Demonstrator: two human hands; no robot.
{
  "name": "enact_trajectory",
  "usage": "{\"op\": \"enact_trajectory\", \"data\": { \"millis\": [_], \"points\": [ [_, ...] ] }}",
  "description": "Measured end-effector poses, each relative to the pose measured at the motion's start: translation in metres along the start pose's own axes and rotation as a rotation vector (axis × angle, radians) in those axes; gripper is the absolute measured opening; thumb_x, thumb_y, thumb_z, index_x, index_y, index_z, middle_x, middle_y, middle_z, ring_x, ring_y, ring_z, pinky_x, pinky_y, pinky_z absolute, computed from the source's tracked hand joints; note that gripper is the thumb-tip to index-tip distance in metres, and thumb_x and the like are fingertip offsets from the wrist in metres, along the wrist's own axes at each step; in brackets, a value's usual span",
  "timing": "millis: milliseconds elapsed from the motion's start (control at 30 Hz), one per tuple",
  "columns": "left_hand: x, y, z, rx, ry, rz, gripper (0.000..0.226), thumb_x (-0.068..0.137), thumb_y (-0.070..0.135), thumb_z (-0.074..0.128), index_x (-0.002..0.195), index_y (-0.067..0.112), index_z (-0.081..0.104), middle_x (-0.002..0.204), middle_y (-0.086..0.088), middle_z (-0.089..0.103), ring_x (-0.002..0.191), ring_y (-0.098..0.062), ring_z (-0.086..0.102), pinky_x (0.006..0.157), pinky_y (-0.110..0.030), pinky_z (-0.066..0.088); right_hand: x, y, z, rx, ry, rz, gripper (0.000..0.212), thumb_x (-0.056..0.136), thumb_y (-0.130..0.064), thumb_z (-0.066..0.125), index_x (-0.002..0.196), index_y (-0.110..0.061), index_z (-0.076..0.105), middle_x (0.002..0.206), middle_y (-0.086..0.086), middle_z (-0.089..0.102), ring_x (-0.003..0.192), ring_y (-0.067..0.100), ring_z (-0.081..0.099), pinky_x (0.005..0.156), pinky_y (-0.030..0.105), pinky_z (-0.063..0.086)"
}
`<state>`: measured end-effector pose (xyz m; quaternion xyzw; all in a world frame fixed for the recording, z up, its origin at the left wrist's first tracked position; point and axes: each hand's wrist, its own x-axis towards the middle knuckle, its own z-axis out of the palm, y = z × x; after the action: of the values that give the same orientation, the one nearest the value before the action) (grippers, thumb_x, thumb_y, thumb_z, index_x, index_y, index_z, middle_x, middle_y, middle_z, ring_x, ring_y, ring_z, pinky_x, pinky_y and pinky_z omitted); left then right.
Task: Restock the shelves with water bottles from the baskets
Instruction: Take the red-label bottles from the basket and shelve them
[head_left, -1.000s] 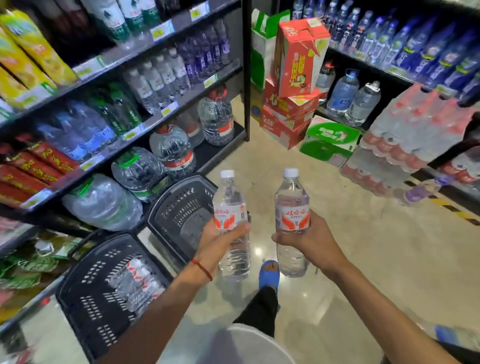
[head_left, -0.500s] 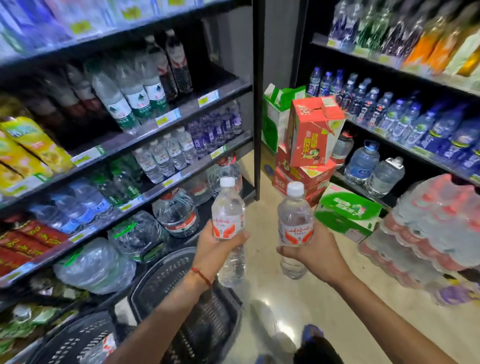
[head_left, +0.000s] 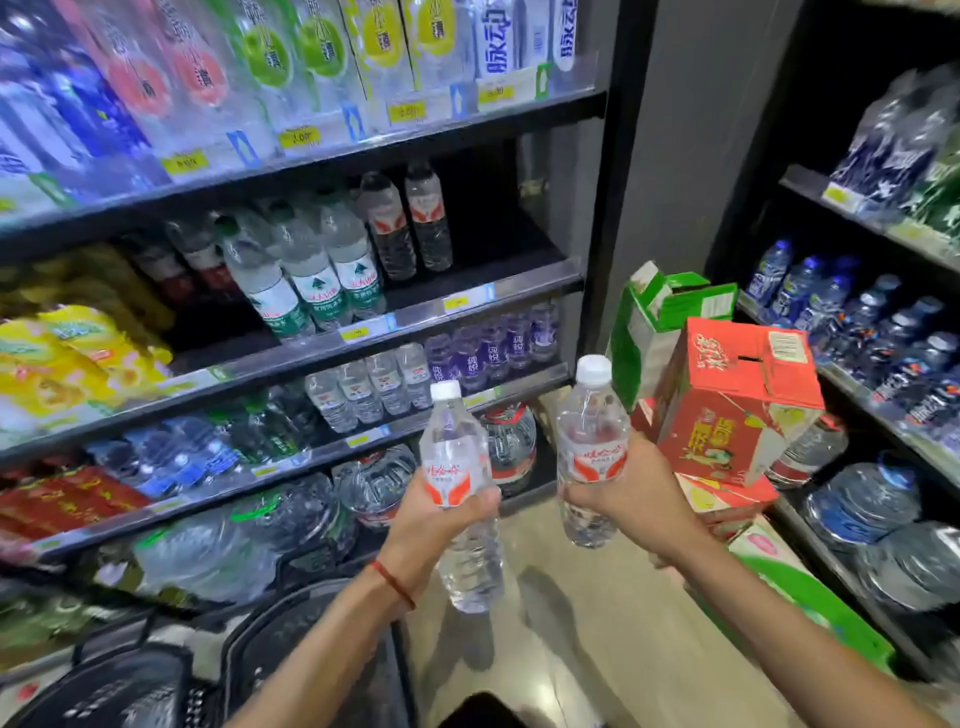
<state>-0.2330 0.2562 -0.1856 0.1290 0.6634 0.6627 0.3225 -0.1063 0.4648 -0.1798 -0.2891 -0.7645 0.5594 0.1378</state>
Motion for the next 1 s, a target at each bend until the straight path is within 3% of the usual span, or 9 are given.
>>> {"op": "enact_trajectory", "data": {
  "millis": [67, 167, 300, 467, 533, 667, 833, 900, 1000],
  "points": [
    [0.017, 0.008, 0.007, -0.048, 0.028, -0.012, 0.048, 0.067, 0.018, 0.086, 0.110, 0.010, 0.066, 0.093, -0.004, 0.073, 0.086, -0.021, 0.066, 0.077, -0.030, 0.059, 0.030, -0.008, -0.007, -0.012, -0.023, -0.025, 0.057, 0.060, -0.006, 0.094, 0.110, -0.018, 0.069, 0.091, -0.013, 0.079, 0.082, 0.000, 0.073, 0.072, 0.017, 0.054],
    [0.053, 0.019, 0.007, -0.065, 0.021, -0.020, 0.055, 0.070, 0.017, 0.085, 0.119, 0.006, 0.064, 0.098, -0.006, 0.074, 0.089, -0.022, 0.069, 0.079, -0.033, 0.057, 0.078, -0.015, -0.010, -0.046, -0.026, -0.028, 0.058, 0.054, -0.025, 0.095, 0.106, -0.020, 0.070, 0.093, -0.008, 0.080, 0.088, 0.012, 0.076, 0.082, 0.037, 0.062],
    [0.114, 0.031, -0.005, -0.048, 0.006, 0.000, 0.067, 0.065, 0.026, 0.089, 0.123, 0.009, 0.061, 0.102, -0.005, 0.075, 0.093, -0.021, 0.070, 0.080, -0.033, 0.055, 0.136, -0.021, 0.001, -0.041, -0.005, -0.024, 0.056, 0.058, -0.014, 0.098, 0.107, -0.017, 0.070, 0.095, -0.004, 0.080, 0.091, 0.017, 0.077, 0.089, 0.045, 0.062],
    [0.178, 0.045, -0.029, 0.030, -0.081, 0.018, 0.080, 0.070, 0.038, 0.091, 0.137, 0.022, 0.052, 0.125, -0.005, 0.071, 0.118, -0.025, 0.067, 0.102, -0.044, 0.052, 0.193, -0.033, 0.022, -0.056, -0.018, 0.001, 0.063, 0.049, -0.037, 0.093, 0.104, -0.016, 0.071, 0.095, -0.002, 0.080, 0.094, 0.023, 0.077, 0.089, 0.053, 0.061],
    [0.199, 0.053, -0.037, 0.042, -0.115, 0.032, 0.074, 0.076, 0.032, 0.088, 0.138, 0.021, 0.049, 0.128, -0.007, 0.069, 0.120, -0.023, 0.065, 0.102, -0.038, 0.053, 0.208, -0.038, 0.032, -0.045, 0.000, -0.007, 0.061, 0.049, -0.037, 0.094, 0.101, -0.015, 0.070, 0.094, 0.000, 0.080, 0.092, 0.023, 0.077, 0.088, 0.054, 0.061],
    [0.233, 0.077, -0.040, 0.158, -0.184, 0.172, 0.059, 0.088, 0.015, 0.080, 0.135, 0.019, 0.045, 0.127, -0.010, 0.064, 0.113, -0.019, 0.064, 0.093, -0.026, 0.053, 0.230, -0.041, 0.040, -0.023, 0.021, 0.003, 0.064, 0.047, -0.037, 0.093, 0.103, -0.015, 0.070, 0.097, 0.000, 0.080, 0.094, 0.024, 0.077, 0.090, 0.054, 0.061],
    [0.267, 0.107, -0.041, 0.440, -0.202, 0.404, 0.072, 0.075, 0.025, 0.084, 0.131, 0.047, 0.043, 0.117, -0.004, 0.056, 0.116, -0.017, 0.055, 0.093, -0.030, 0.054, 0.249, -0.048, 0.032, -0.025, 0.032, -0.022, 0.067, 0.050, -0.038, 0.094, 0.110, -0.019, 0.070, 0.101, -0.002, 0.080, 0.096, 0.021, 0.077, 0.093, 0.054, 0.060],
    [0.277, 0.121, -0.035, 0.491, -0.190, 0.473, 0.074, 0.073, 0.022, 0.086, 0.126, 0.053, 0.044, 0.118, 0.001, 0.053, 0.114, -0.011, 0.055, 0.083, -0.021, 0.053, 0.256, -0.052, 0.028, -0.013, 0.061, -0.040, 0.066, 0.050, -0.039, 0.092, 0.108, -0.020, 0.070, 0.099, -0.002, 0.080, 0.093, 0.019, 0.077, 0.092, 0.052, 0.061],
    [0.292, 0.136, -0.025, 0.526, -0.136, 0.672, 0.072, 0.074, 0.021, 0.088, 0.125, 0.051, 0.047, 0.128, 0.016, 0.051, 0.122, -0.005, 0.051, 0.099, -0.021, 0.044, 0.265, -0.055, 0.022, 0.021, 0.097, -0.054, 0.060, 0.053, -0.033, 0.094, 0.106, -0.020, 0.071, 0.098, -0.002, 0.080, 0.092, 0.019, 0.077, 0.093, 0.052, 0.061]
  ]
}}
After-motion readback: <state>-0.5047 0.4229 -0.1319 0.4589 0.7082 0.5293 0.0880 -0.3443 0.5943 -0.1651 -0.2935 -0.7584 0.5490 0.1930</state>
